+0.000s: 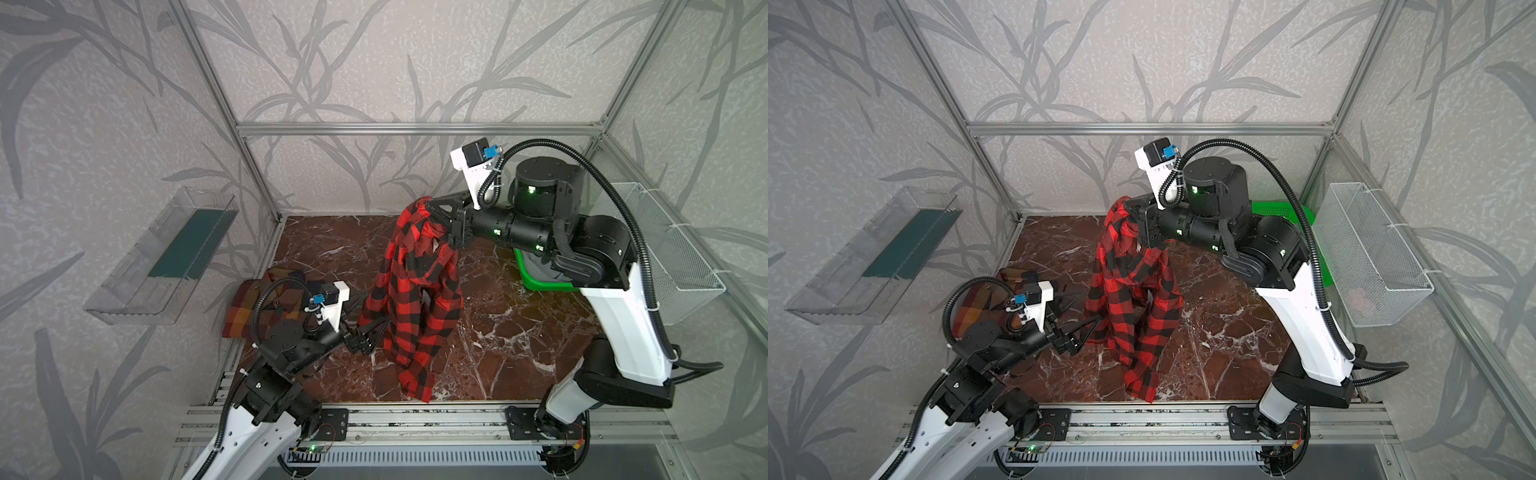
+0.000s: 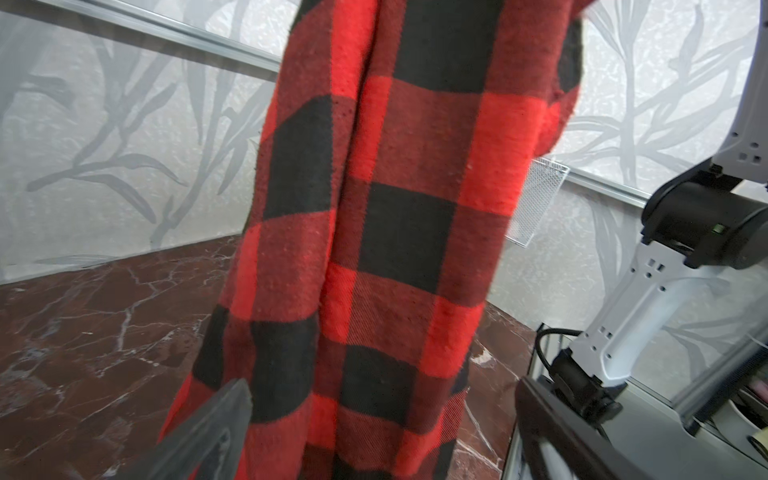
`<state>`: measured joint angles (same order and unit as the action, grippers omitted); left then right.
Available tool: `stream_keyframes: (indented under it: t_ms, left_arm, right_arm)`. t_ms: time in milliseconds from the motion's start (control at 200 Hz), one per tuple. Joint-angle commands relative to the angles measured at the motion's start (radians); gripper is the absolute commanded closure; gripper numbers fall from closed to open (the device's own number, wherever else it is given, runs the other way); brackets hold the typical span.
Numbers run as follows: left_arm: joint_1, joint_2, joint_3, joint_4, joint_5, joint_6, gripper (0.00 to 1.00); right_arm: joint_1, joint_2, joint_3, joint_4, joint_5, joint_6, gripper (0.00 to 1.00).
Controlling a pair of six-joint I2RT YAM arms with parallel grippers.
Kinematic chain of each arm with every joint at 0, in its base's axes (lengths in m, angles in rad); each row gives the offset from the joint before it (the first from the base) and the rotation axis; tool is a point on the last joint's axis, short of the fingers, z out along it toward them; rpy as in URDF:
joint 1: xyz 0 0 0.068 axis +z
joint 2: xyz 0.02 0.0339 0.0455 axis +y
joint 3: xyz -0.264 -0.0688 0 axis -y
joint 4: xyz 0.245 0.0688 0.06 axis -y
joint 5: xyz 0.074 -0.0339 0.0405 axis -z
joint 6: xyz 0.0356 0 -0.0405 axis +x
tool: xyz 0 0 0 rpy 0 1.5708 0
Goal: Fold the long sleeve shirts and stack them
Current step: 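Grasp the hanging shirt with the left gripper while the right gripper holds it up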
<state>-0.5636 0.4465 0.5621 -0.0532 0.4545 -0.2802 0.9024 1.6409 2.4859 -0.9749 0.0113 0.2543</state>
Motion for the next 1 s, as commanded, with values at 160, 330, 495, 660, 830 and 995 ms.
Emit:
stream_keyframes:
  t_ms: [160, 330, 495, 660, 830, 995]
  left_arm:
    - [-0.119, 0.172, 0.073, 0.075, -0.036, 0.057, 0.01]
    - [-0.209, 0.275, 0.105, 0.103, -0.093, 0.086, 0.01]
    - [-0.278, 0.349, 0.101, 0.14, -0.222, 0.103, 0.01]
    - [-0.332, 0.376, 0.088, 0.159, -0.419, 0.108, 0.01]
    - [-0.391, 0.435, 0.078, 0.226, -0.62, 0.101, 0.03]
    - [-0.41, 0.507, 0.07, 0.294, -0.744, 0.092, 0.31]
  right_arm:
    - [0.022, -0.07, -0.035, 0.11, 0.109, 0.019, 1.0]
    - [0.025, -0.076, -0.045, 0.116, 0.125, 0.01, 1.0]
    - [0.026, -0.096, -0.074, 0.14, 0.124, 0.016, 1.0]
    - [0.026, -0.128, -0.099, 0.158, 0.134, 0.016, 1.0]
    - [0.025, -0.176, -0.173, 0.204, 0.129, 0.029, 1.0]
    - [0.026, -0.209, -0.209, 0.217, 0.126, 0.039, 1.0]
